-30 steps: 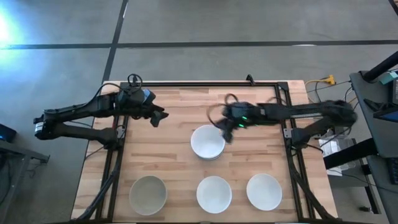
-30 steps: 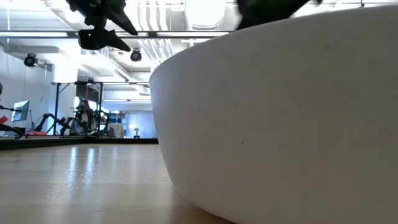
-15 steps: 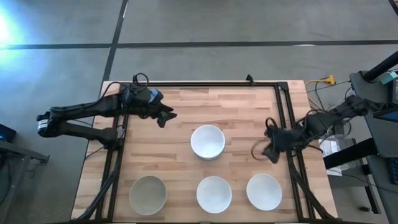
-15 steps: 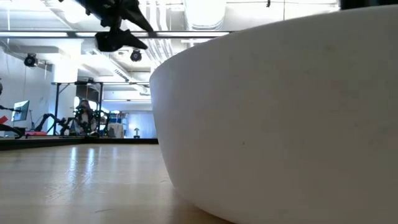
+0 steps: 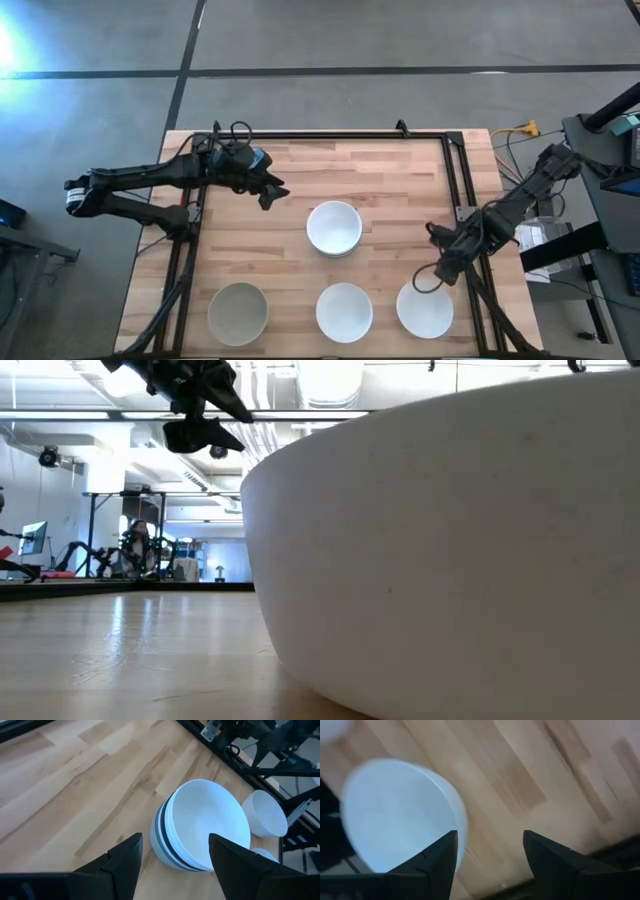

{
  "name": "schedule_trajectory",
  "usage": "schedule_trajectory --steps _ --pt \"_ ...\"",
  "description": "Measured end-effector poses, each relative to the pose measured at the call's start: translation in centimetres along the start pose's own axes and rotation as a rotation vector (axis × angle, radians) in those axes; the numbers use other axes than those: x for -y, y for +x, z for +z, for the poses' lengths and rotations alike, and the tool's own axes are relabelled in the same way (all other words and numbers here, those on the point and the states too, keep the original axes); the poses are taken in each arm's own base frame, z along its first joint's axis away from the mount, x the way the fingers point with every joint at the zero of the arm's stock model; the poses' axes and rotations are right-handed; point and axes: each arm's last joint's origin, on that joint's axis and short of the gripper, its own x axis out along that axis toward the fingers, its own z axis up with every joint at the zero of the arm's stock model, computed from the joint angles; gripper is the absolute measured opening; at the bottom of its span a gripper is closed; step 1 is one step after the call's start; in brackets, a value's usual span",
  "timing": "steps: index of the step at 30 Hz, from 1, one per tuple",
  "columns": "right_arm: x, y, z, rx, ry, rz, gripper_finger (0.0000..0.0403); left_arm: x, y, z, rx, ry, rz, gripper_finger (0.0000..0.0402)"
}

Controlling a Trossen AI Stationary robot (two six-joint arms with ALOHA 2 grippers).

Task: Nest bowls inside each other
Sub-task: Stack the white bowl on top of the white bowl

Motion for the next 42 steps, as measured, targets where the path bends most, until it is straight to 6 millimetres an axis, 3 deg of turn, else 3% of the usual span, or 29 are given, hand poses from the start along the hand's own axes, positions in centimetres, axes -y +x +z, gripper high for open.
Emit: schedule_trajectory --steps 7,15,21,28,35,42 --pt "-0.7 2.6 -0.4 -0.047 -0.038 0.130 0.0219 0.1 -0.3 0.1 0.013 0.003 -0.011 0.0212" --pt "0.3 5.4 -0.5 -0.060 -0.011 0.069 0.0219 0.1 -0.2 0.1 0.014 0.003 -0.012 0.0212" --pt "-0.6 7.2 -0.3 -0.051 -0.009 0.188 0.0219 0.1 -0.2 0.1 0.013 0.002 -0.015 0.0212" --pt "-1.3 9.5 -0.2 -0.098 -0.014 0.110 0.0217 0.1 -0.2 0.1 0.017 0.005 -0.018 0.0212" --pt "-2.3 10.6 0.1 -0.119 -0.031 0.034 0.0151 0.1 -0.1 0.1 0.013 0.003 -0.017 0.0212" --pt "-3.6 10.0 0.6 -0.073 -0.032 0.068 0.0065 0.2 -0.1 0.2 0.021 0.005 -0.024 0.0212"
